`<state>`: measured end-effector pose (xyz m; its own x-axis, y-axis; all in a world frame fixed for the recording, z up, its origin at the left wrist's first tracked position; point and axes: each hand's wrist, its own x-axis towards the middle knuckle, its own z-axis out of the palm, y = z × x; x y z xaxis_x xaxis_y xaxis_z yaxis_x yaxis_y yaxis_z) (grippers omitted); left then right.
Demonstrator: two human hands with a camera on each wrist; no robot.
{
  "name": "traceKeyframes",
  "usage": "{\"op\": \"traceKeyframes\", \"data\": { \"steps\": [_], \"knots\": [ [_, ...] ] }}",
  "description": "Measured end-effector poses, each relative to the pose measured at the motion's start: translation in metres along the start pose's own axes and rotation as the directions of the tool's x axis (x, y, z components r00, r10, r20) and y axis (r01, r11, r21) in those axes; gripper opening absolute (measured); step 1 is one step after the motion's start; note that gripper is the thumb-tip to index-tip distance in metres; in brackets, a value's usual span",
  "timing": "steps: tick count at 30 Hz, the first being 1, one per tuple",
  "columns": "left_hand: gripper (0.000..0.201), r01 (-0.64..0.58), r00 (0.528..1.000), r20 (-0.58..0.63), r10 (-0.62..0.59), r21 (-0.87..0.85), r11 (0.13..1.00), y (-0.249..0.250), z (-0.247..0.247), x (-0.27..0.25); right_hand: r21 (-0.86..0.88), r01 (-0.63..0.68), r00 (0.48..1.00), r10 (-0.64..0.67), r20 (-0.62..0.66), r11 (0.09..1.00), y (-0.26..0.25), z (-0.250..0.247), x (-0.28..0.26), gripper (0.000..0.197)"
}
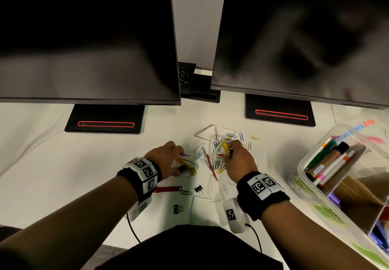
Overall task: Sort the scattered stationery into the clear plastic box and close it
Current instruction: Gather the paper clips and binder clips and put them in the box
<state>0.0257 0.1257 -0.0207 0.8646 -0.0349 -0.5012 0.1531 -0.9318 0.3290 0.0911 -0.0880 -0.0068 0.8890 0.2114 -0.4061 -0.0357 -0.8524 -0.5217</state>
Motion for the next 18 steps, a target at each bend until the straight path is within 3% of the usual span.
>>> {"op": "traceKeyframes", "data": {
  "steps": [2, 5, 13, 18],
  "knots": [
    [0.059, -0.017, 1.0, 0.01, 0.017, 0.005, 1.0, 0.001, 0.001, 0.0, -0.01, 0.034, 0.997, -0.033, 0.066, 0.999, -0.011, 0.004, -0.001, 0.034],
    [0.05, -0.016, 1.0, 0.019, 0.015, 0.051, 0.999, 0.005, 0.004, 0.0, -0.032, 0.031, 0.986, -0.025, 0.162, 0.999, -0.024, 0.011, 0.0, 0.033],
    [0.042, -0.004, 0.998, 0.068, -0.008, 0.164, 0.986, 0.02, 0.014, 0.004, -0.316, 0.054, 0.975, 0.019, 0.223, 0.947, -0.021, 0.034, 0.011, 0.034],
    [0.037, -0.015, 0.996, 0.087, -0.004, 0.214, 0.977, 0.024, 0.017, 0.008, -0.323, 0.08, 0.971, 0.0, 0.239, 0.943, -0.018, 0.033, 0.006, 0.025]
  ]
}}
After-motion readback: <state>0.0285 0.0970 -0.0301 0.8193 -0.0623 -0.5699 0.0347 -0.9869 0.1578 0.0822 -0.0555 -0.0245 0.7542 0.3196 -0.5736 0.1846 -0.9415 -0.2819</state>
